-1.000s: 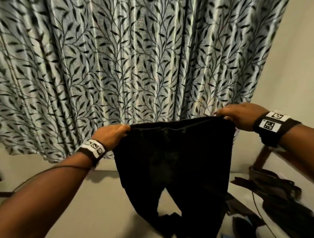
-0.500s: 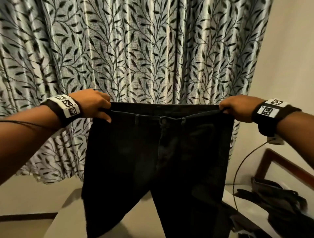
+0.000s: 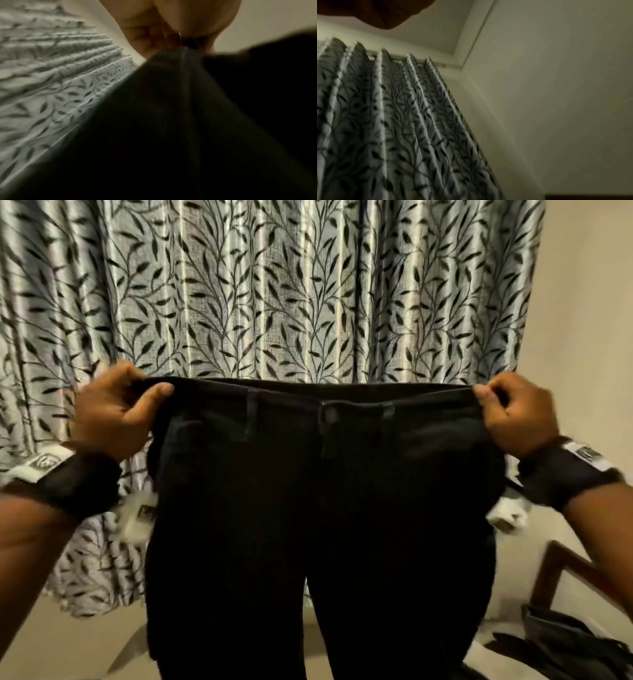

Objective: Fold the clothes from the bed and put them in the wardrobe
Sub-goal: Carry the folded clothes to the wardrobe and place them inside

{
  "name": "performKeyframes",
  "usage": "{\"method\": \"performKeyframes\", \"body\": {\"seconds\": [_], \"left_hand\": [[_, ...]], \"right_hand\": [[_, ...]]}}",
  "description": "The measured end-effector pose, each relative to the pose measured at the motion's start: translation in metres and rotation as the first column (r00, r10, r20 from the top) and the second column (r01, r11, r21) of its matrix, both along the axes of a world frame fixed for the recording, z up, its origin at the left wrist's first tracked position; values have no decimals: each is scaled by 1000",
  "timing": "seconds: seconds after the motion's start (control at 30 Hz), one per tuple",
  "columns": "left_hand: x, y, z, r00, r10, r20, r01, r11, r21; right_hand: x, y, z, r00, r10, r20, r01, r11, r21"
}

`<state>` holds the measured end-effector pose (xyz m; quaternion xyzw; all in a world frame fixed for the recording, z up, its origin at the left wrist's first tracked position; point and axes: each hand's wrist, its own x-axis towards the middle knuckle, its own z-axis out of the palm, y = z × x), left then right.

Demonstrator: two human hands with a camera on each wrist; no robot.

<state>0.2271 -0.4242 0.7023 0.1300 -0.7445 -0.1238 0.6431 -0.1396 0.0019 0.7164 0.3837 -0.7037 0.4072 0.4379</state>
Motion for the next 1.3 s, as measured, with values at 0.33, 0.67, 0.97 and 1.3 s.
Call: {"method": "performKeyframes", "body": {"seconds": [0.33,0.67,0.97,1.3], "left_hand": [[21,-21,-10,954,-250,165,222,960,171],[-55,-38,-20,883,-71,463,-135,908,396],[-159,76,-124,753,-535,383,118,682,721],[-123,100,-106,630,-771,-92,461,276,843]], "right_hand": [[-14,6,7,972,173,161,-206,955,216],[-35,-106,-25,857,-9,515,-81,985,151],[99,-238,-125,824,221,522,-411,867,282],[135,-220,-103,787,338,516,-506,832,227]]}}
